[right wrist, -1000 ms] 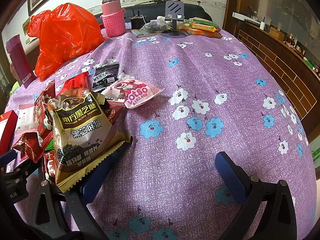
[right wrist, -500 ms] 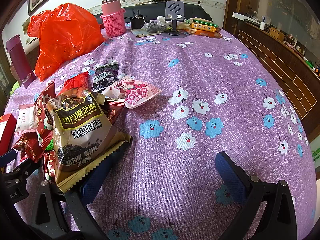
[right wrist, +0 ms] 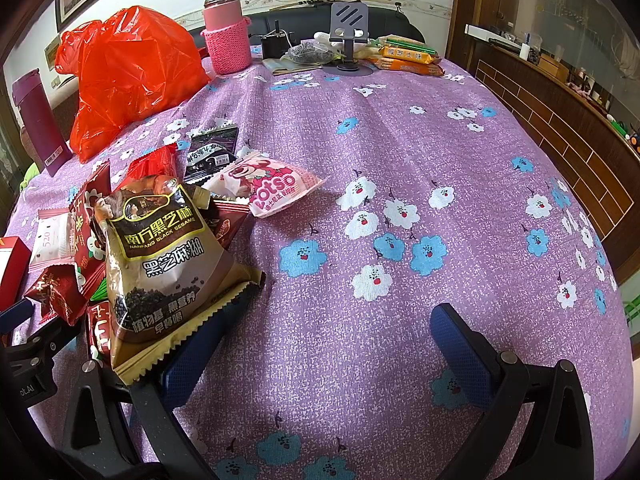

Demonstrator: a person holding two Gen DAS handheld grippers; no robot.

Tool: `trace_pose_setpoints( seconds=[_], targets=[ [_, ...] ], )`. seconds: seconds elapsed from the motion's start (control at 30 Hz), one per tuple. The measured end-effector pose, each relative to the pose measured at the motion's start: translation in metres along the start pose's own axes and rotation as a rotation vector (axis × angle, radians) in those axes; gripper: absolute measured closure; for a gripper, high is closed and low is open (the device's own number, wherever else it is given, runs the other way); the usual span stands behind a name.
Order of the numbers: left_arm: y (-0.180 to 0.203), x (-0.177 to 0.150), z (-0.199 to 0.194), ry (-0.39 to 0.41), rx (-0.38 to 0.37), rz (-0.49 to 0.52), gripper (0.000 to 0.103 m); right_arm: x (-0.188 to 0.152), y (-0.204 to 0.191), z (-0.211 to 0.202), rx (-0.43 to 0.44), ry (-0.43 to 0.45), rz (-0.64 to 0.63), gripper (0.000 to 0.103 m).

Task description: Organize snacks

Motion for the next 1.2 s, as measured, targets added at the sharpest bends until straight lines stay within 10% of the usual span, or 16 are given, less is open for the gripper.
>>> trace_pose_setpoints(
  seconds=[1.2],
  targets=[
    [-0.0018,-0.0017,-0.0032,-0.002,0.004,-0.005,0.000,-0.0028,-0.0016,-0.0044,-0.022,-0.001,0.020,0.000]
  ],
)
Point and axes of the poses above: each gripper's, at about its wrist camera, not at the fingertips, and z roughly the way its jaws point, y to its right, x to its top, the point moved 1 cm from there along z, roughly the way its jaws point, and after that the axes turned 10 degrees about y, right-handed, at the moved point
